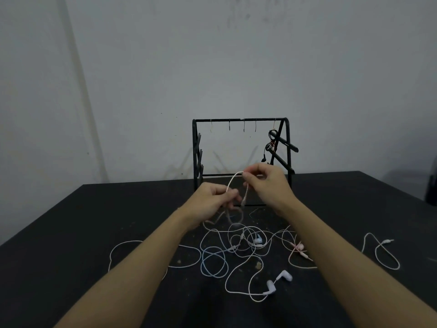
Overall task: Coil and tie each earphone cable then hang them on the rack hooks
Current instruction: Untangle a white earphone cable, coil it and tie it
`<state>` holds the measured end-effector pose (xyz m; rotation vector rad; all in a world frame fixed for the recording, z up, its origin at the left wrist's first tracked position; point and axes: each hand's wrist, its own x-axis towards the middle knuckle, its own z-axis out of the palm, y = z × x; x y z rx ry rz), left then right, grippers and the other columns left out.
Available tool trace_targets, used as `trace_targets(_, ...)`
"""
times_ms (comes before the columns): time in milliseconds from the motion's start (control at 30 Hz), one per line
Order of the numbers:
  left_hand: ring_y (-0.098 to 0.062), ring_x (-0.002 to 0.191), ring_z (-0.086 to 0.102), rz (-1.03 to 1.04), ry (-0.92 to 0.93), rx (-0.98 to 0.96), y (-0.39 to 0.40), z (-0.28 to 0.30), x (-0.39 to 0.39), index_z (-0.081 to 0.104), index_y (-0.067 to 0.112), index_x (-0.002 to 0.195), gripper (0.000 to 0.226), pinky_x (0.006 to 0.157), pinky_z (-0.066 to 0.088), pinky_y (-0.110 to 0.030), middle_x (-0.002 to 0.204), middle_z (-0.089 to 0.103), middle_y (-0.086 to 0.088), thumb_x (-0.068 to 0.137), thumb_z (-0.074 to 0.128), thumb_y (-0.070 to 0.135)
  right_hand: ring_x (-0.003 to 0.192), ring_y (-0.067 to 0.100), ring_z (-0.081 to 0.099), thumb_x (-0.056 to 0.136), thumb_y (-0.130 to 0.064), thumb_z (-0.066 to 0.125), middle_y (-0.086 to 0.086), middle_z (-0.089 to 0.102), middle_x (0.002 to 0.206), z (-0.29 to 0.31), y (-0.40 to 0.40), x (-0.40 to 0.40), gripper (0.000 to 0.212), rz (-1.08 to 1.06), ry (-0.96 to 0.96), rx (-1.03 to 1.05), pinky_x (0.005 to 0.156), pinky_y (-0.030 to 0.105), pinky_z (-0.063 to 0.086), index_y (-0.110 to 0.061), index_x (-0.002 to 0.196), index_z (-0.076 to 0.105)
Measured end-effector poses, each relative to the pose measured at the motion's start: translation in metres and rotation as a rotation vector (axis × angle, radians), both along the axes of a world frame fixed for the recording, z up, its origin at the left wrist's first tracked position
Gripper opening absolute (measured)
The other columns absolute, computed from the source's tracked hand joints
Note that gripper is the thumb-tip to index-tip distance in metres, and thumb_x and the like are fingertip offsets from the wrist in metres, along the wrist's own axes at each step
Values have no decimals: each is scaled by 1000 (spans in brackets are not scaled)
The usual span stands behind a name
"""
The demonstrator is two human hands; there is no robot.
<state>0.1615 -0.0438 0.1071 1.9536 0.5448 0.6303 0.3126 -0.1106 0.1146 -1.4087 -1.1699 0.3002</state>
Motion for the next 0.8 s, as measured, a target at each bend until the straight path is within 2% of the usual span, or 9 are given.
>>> trace_targets(100, 1, 43, 43, 134, 70, 134, 7, -2, -4, 69, 15, 84, 30, 53, 34, -17, 52, 51, 5, 97, 45, 28, 56, 9, 55, 95, -13, 51, 3, 58, 71, 5, -3, 1, 9, -45, 79, 24, 52, 15, 48, -9, 97, 59)
trace_targets(200, -6, 57, 51, 148, 166, 159, 16, -3, -11, 68, 19, 89, 31, 65, 38, -25, 58, 59, 5, 98, 41, 31, 51, 6, 46, 97, -14, 47, -1, 51, 77, 9, -7, 3, 9, -41, 102, 28, 46, 15, 42, -12, 99, 55)
trace_targets(300, -8, 81, 60, 85, 360, 236, 19, -5, -11, 63, 21, 110, 20, 79, 43, -26, 87, 68, 4, 95, 50, 25, 49, 5, 45, 96, -15, 48, -2, 51, 79, 7, -8, 2, 7, -29, 109, 35, 45, 15, 40, -14, 95, 56)
trace_targets(333, -10, 91, 60, 69, 362, 246, 18, -6, -9, 58, 19, 120, 29, 84, 43, -25, 99, 67, 3, 91, 57, 24, 48, 4, 46, 96, -15, 49, -2, 52, 78, 6, -7, 0, 7, -16, 92, 23, 45, 15, 41, -14, 94, 56)
trace_targets(400, -11, 105, 58, 78, 178, 216, 12, -7, -1, 53, 16, 127, 42, 90, 43, -24, 111, 62, 5, 87, 63, 21, 45, 3, 49, 95, -14, 51, -1, 53, 77, 4, -5, -6, 7, 42, 56, -20, 42, 14, 40, -12, 93, 57)
trace_targets(500, -11, 95, 65, 86, -160, 21, 3, -5, 8, 67, 16, 101, 15, 85, 50, -23, 100, 70, -3, 92, 56, 16, 40, 3, 50, 94, -10, 53, 1, 57, 76, 0, -1, -13, 5, 93, 17, -43, 39, 13, 38, -9, 93, 57)
trace_targets(633, -12, 72, 59, 136, -337, -194, -1, -1, 11, 66, 11, 74, 37, 72, 49, -23, 73, 63, 0, 98, 41, 24, 42, 6, 50, 90, -12, 60, 2, 62, 75, -2, 0, -11, 4, 74, -41, -38, 43, 16, 41, -13, 89, 64)
trace_targets(700, -14, 74, 56, 164, -394, -262, 0, 0, 13, 66, 12, 76, 42, 71, 47, -28, 71, 59, 0, 100, 35, 28, 41, 6, 49, 88, -9, 62, 0, 62, 68, -4, -1, -12, 6, 95, -20, -21, 43, 15, 40, -12, 90, 67)
trace_targets(800, -17, 84, 58, 158, -390, -303, -1, -2, 16, 64, 13, 91, 38, 70, 50, -29, 88, 63, -3, 101, 31, 29, 41, 4, 49, 88, -9, 62, -8, 60, 53, -8, -1, -16, 11, 87, 32, 26, 42, 15, 41, -11, 94, 71)
